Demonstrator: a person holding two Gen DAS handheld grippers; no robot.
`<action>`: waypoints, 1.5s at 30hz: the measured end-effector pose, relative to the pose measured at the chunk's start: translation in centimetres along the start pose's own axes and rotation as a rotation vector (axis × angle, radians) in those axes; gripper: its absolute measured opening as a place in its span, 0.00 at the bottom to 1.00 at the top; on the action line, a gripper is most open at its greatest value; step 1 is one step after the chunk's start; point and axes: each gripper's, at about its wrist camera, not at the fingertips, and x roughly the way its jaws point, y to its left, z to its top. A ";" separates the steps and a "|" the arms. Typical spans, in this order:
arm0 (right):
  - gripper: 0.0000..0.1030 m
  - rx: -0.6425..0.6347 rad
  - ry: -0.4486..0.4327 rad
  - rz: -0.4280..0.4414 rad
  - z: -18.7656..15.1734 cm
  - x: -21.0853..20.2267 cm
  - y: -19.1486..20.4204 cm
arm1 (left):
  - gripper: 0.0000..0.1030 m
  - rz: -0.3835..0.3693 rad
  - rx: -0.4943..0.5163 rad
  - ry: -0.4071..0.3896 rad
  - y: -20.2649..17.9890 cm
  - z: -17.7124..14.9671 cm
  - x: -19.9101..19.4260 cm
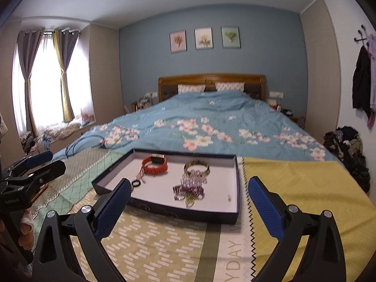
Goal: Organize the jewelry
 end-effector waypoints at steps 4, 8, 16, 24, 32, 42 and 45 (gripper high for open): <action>0.93 -0.018 -0.044 -0.008 0.0 -0.9 0.6 | 0.95 0.019 -0.002 -0.038 -0.2 0.0 -1.1; 0.93 -0.020 -0.066 -0.009 0.1 -1.5 1.0 | 0.95 0.042 0.012 -0.075 -0.7 0.0 -1.8; 0.93 -0.026 -0.114 -0.038 0.2 -2.4 1.4 | 0.95 0.035 -0.002 -0.107 -1.1 -0.1 -2.7; 0.93 -0.002 -0.129 -0.046 0.3 -2.7 1.0 | 0.95 0.033 -0.014 -0.109 -1.3 -0.2 -2.8; 0.93 0.007 -0.142 -0.042 0.5 -2.9 1.0 | 0.95 0.027 -0.027 -0.109 -1.0 0.1 -2.5; 0.93 0.007 -0.146 -0.033 0.9 -2.7 1.1 | 0.95 0.024 -0.025 -0.121 -1.2 0.4 -2.3; 0.93 0.007 -0.149 -0.032 0.8 -2.8 1.1 | 0.95 0.027 -0.029 -0.126 -1.2 0.4 -2.4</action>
